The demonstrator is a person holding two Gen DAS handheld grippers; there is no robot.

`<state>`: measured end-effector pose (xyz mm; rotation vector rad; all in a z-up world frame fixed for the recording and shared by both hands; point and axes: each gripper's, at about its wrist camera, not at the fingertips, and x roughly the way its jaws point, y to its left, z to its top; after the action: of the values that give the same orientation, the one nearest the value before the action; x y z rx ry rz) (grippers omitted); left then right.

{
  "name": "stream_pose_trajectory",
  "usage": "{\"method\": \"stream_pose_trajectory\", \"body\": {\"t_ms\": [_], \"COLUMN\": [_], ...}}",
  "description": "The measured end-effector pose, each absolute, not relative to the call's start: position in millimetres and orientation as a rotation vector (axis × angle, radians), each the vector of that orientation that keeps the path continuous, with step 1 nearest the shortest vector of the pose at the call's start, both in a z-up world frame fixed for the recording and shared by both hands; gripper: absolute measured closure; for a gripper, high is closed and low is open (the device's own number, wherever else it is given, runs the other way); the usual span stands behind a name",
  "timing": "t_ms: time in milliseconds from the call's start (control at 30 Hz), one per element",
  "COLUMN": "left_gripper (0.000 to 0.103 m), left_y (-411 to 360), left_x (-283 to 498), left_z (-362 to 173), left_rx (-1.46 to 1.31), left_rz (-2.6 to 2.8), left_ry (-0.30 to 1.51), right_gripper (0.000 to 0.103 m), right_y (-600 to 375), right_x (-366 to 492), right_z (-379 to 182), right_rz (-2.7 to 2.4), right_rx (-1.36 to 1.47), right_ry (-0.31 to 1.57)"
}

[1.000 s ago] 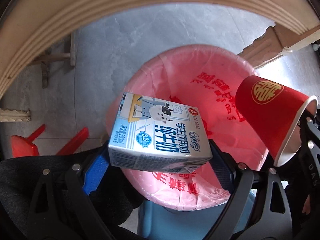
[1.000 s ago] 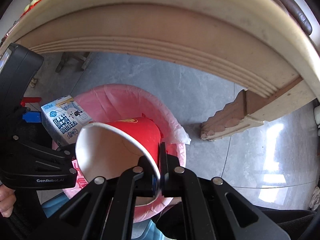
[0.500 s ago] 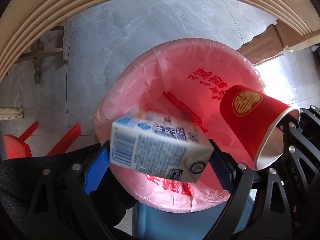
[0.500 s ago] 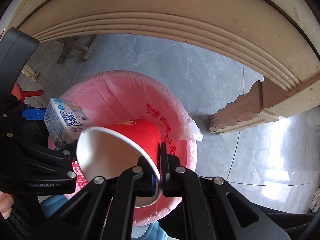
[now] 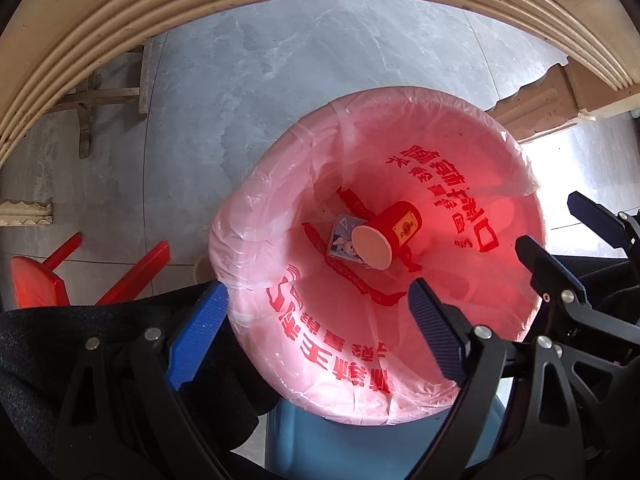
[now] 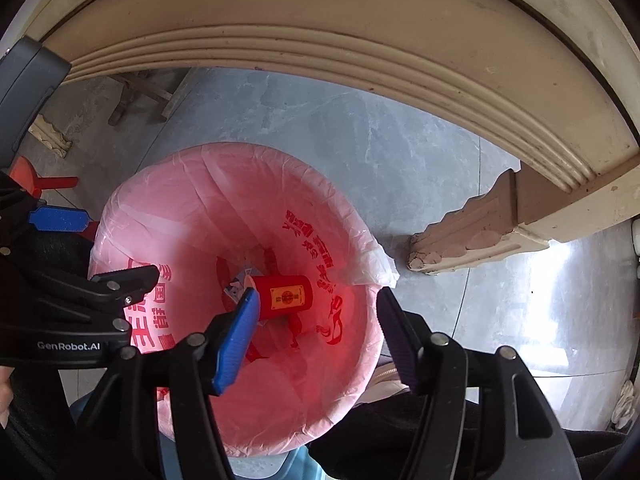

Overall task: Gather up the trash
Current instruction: 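Open the left tool over the bin while the right tool releases the red cup, then move both open tools back over the table toward the remaining trash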

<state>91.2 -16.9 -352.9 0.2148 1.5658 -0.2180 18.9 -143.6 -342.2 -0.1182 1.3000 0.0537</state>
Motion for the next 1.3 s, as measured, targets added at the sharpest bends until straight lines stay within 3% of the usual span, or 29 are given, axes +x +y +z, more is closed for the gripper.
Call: {"method": "stream_pose_trajectory", "body": {"t_ms": [367, 600, 1033, 1300], "left_gripper": [0.014, 0.014, 0.014, 0.014], "left_y": [-17, -15, 34, 49], "left_x": [89, 74, 69, 79], "left_z": [-340, -303, -123, -59], "left_rx": [0.225, 0.298, 0.228, 0.126], "left_rz": [-0.206, -0.203, -0.164, -0.171], "left_ry": [1.535, 1.472, 1.3, 1.231], "right_gripper": [0.031, 0.025, 0.021, 0.015], "right_y": [-148, -141, -136, -127], "right_x": [19, 7, -13, -14], "right_z": [-335, -308, -176, -79], "right_rz": [0.062, 0.101, 0.246, 0.37], "right_rx": [-0.052, -0.08, -0.168, -0.149], "right_ry": [1.302, 1.248, 1.078, 0.977]}}
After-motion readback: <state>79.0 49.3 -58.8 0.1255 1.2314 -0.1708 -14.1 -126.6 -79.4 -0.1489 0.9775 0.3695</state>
